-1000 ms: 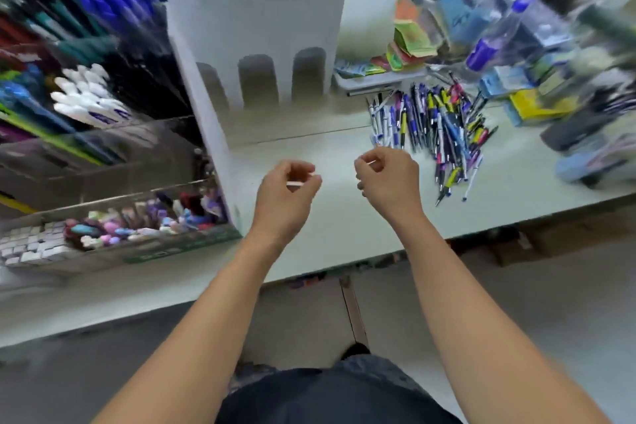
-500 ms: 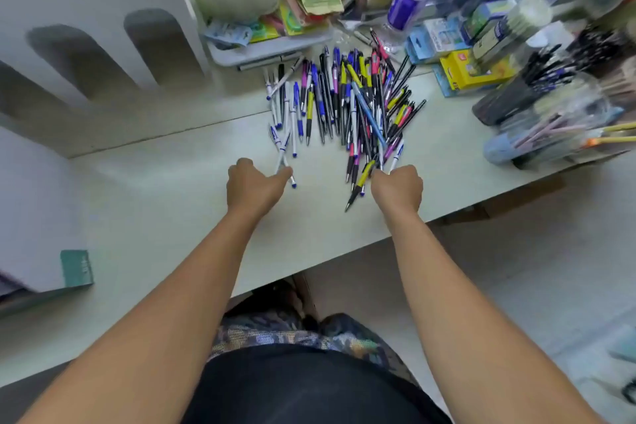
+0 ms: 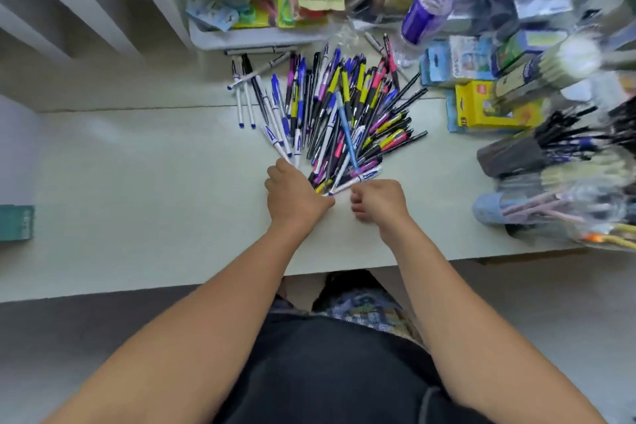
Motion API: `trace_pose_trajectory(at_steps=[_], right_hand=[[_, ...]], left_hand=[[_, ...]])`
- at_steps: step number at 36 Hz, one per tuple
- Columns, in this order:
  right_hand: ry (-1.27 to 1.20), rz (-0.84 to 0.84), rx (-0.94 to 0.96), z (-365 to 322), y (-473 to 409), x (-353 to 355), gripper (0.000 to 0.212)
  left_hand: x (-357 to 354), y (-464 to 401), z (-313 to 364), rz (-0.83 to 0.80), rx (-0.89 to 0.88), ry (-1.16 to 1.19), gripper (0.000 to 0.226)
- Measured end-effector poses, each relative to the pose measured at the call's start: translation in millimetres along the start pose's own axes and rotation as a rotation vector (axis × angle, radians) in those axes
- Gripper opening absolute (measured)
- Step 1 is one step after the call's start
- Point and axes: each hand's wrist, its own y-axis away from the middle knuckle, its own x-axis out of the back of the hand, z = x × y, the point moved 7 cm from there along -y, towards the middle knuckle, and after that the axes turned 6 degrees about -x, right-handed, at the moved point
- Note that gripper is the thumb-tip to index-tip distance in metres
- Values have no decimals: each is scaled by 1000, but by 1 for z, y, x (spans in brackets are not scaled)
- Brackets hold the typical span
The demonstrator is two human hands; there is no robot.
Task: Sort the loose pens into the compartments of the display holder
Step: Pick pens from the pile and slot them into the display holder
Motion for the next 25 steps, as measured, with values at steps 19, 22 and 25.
trace_pose_trajectory(at_steps=[19,22,25], right_hand=[[326,-191,217,4,-16,-11,18],[323,-182,225,2,-16,-10,20],[302,-181,224,0,-18,-10,20]], left_hand=[[-2,-21,10,87,163,-146,42],[3,-24,9,89,142,-80,53],[4,-25,12,99,87,-34,74]])
